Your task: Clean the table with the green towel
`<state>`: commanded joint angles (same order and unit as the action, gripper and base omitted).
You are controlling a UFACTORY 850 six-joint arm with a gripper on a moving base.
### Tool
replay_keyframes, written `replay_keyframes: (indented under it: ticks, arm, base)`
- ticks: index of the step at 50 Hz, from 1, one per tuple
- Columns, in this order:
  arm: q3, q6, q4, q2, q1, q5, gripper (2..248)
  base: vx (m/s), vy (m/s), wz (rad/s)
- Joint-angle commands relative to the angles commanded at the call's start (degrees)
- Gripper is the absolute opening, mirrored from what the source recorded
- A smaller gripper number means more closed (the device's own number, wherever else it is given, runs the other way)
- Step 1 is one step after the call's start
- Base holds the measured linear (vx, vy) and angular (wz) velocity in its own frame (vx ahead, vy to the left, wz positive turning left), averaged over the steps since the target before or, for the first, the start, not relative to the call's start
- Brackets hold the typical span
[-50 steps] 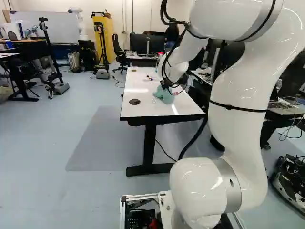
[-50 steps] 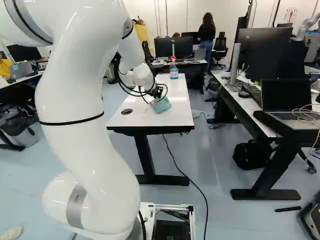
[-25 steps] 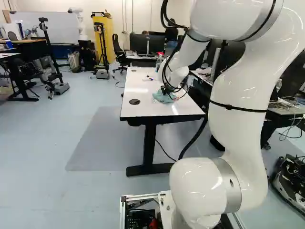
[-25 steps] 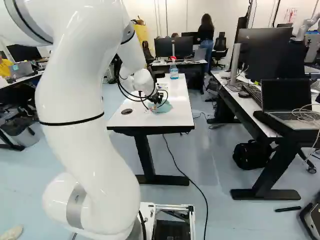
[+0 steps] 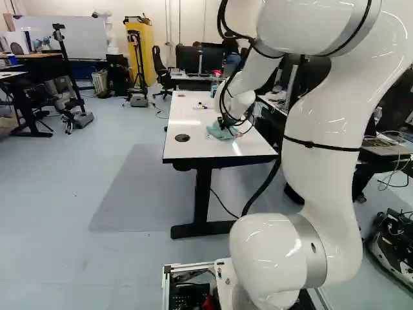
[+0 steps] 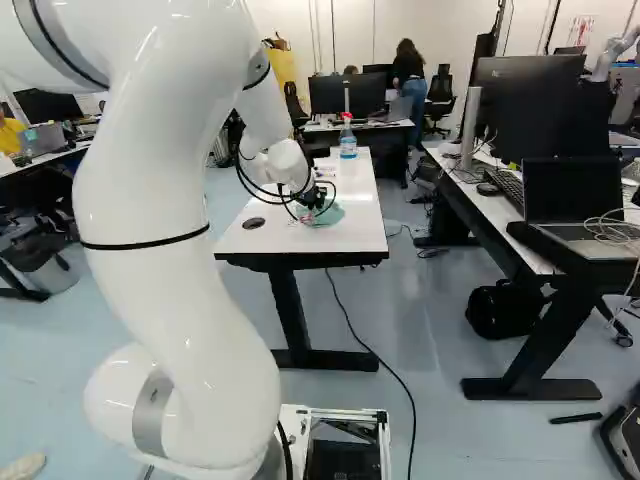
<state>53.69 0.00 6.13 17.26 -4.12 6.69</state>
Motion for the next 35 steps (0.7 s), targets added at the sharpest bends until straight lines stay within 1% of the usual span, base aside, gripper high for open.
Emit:
replay_keyframes:
  ticks: [35]
  arm:
    - [0.0, 0.0, 0.0, 0.0, 0.0, -1.67, 30]
  base:
    - [0.0, 0.0, 0.0]
